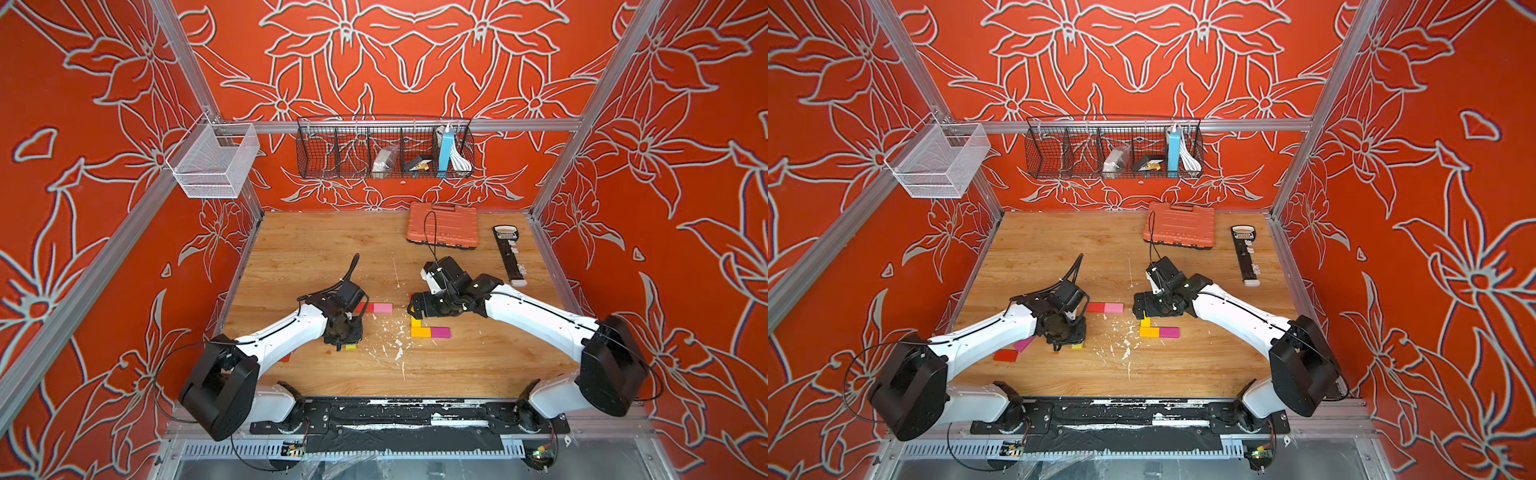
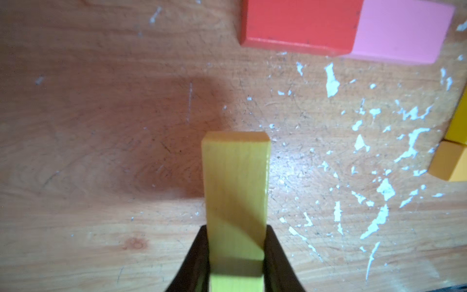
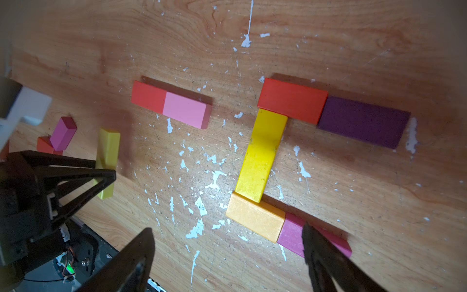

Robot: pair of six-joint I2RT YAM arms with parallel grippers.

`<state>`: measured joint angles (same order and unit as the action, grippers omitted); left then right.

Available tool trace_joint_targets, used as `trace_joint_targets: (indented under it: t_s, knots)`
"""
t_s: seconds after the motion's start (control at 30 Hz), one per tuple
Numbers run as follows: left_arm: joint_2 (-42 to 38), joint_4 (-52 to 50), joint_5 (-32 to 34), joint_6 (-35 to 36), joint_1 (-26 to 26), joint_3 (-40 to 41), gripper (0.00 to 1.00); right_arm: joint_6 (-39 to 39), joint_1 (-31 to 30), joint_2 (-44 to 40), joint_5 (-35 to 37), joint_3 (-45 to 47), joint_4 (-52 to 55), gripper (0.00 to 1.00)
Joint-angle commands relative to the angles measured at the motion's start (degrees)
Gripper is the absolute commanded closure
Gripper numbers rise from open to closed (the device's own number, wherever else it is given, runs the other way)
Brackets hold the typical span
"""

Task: Assemble the letter c with building blocks
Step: Assemble the building block at the center of the board.

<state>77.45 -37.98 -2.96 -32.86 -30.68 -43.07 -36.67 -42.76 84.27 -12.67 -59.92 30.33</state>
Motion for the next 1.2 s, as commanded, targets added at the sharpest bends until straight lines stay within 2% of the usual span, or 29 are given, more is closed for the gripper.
trace_joint_targets:
  t_s: [0.0, 1.17]
  knots:
    - [2.0, 0.5, -0.1, 2.2, -1.3, -1.2, 0.76, -2.4, 0.2, 1.1, -0.3, -0.6, -0.9, 0.07]
    - [13.7, 2.6, 3.2, 3.1, -1.7, -6.5, 0.73, -2.8, 0.2, 2.8, -0.3, -1.5, -0.5, 0.06]
